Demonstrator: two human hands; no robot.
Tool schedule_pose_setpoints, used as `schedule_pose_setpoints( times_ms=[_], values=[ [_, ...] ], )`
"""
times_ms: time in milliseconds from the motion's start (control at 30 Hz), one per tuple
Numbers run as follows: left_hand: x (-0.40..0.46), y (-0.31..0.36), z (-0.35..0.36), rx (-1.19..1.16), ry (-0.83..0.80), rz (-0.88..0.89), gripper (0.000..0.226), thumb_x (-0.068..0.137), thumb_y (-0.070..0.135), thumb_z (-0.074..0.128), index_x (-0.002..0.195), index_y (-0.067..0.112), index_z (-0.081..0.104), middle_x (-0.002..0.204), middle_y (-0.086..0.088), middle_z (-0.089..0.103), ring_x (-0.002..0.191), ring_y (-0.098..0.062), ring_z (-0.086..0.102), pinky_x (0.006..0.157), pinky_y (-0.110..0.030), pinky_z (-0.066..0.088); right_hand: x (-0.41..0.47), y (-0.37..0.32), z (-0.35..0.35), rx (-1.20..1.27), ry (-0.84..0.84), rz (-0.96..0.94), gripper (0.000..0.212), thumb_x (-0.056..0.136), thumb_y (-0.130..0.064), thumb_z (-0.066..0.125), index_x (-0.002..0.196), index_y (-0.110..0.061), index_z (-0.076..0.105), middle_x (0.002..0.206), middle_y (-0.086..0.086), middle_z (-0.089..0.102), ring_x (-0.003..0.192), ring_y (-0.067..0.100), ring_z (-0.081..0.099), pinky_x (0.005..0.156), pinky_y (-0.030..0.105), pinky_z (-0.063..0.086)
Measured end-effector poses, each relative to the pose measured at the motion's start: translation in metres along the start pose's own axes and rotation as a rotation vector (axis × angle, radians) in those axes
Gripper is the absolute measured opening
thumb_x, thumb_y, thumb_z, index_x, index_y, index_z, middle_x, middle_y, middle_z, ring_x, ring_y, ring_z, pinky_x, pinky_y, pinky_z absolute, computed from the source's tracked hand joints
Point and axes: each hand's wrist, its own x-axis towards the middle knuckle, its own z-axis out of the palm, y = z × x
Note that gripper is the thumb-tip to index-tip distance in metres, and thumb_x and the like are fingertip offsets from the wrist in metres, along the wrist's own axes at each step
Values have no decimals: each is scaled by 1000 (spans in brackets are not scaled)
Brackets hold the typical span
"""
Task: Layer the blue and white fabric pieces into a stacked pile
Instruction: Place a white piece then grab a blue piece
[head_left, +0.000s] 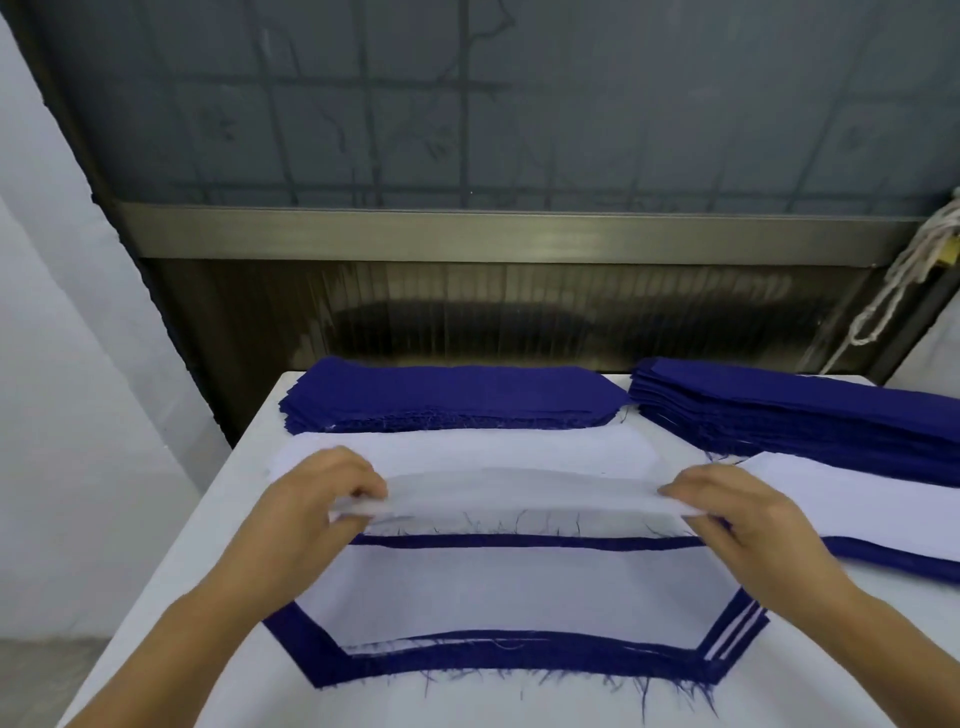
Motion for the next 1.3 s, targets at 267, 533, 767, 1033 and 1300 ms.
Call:
schedule_pose_setpoints(
  times_ms=[267,533,767,1033,1300],
  values=[
    [-54,-12,50,43,-158,99,46,54,-13,77,79,24,69,89,18,61,85,5,50,75,-14,42,-60,0,37,-72,-33,-244,59,105,-31,21,96,-14,77,99,0,70,94,12,54,81,22,43],
    [-51,-18,40,14,-281,52,14,78,25,64,87,36,66,93,25,57,88,1,53,77,-17,43,-60,-2,29,-11,-173,-197,35,95,-43,48,100,-21,75,104,-7,65,92,9,59,80,19,45],
    [-44,-17,47,3,-277,36,25,90,56,47,71,41,50,83,24,50,88,0,47,78,-16,40,-50,-13,34,59,-219,-121,4,88,-25,68,92,-25,69,95,-16,59,83,5,57,77,17,44],
    [-27,-34,33,150,-318,-5,17,79,19,73,73,30,63,76,22,55,75,3,49,67,-14,43,-30,10,22,-73,-330,39,30,70,-12,81,69,-27,56,65,-16,49,56,4,47,51,20,45],
    [70,-5,63,186,-102,-31,18,92,36,60,109,33,64,109,19,55,96,-2,47,86,-13,36,63,4,46,61,-224,94,4,93,-24,61,95,-24,65,92,-13,60,83,5,55,72,26,52]
  ],
)
